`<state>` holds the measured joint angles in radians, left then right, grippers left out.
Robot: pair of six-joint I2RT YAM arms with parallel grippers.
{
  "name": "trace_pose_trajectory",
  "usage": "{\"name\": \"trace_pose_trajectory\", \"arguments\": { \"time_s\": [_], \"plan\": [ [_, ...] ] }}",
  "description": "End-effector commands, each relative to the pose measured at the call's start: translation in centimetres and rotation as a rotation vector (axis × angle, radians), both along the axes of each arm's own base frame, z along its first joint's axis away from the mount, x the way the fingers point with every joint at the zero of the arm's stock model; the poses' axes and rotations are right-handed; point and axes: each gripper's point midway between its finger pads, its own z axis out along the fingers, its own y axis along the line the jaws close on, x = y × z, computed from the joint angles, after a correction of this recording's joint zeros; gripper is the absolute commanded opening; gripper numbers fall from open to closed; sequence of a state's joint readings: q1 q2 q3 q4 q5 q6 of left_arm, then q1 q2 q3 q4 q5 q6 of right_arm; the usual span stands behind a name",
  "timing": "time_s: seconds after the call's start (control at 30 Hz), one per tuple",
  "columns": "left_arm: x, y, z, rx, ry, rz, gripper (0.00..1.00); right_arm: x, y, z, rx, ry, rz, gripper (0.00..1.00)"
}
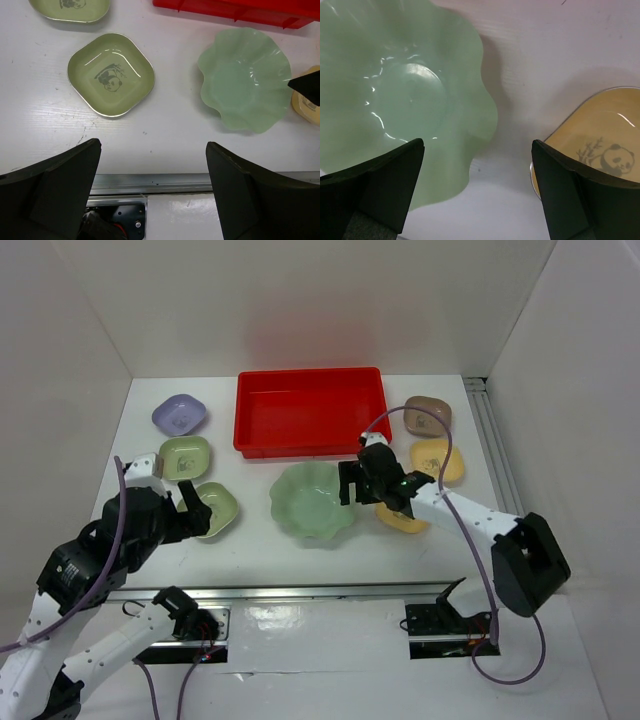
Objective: Place the plates into the plastic bin on the countertop
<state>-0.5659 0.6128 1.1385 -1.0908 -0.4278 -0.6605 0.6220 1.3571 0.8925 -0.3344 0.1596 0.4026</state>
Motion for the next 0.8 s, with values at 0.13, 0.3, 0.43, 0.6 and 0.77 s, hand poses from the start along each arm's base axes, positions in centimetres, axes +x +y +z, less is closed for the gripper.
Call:
{"name": "trace_pose_trajectory", "arguments": {
  "time_s": [0.13, 0.3, 0.43, 0.6, 0.77],
  "plan": [
    [0.4, -0.5, 0.3, -0.019, -0.028, -0.017, 1.00, 2.1, 2.0, -3.3, 0.040, -0.043, 0.069, 0.91],
    [0.5, -0.7, 0.5, -0.021, -0.034, -0.030, 1.00, 2.2, 2.5, -4.9, 0.067, -0.015, 0.113, 0.73],
    [0.4, -0.6, 0.6, -0.026, -0.042, -0.030, 1.00, 1.9, 2.2, -5.8, 0.072, -0.001, 0.115, 0.67],
    [0.4, -0.6, 0.6, -0.026, -0.042, -0.030, 1.00, 1.2, 2.4, -6.8, 0.090, 0.044, 0.111, 0.34],
    [0.2, -0.5, 0.7, -0.023, -0.050, -0.034, 1.00, -0.4, 2.0, -7.9, 0.094, 0.104, 0.110, 0.15]
  ]
}}
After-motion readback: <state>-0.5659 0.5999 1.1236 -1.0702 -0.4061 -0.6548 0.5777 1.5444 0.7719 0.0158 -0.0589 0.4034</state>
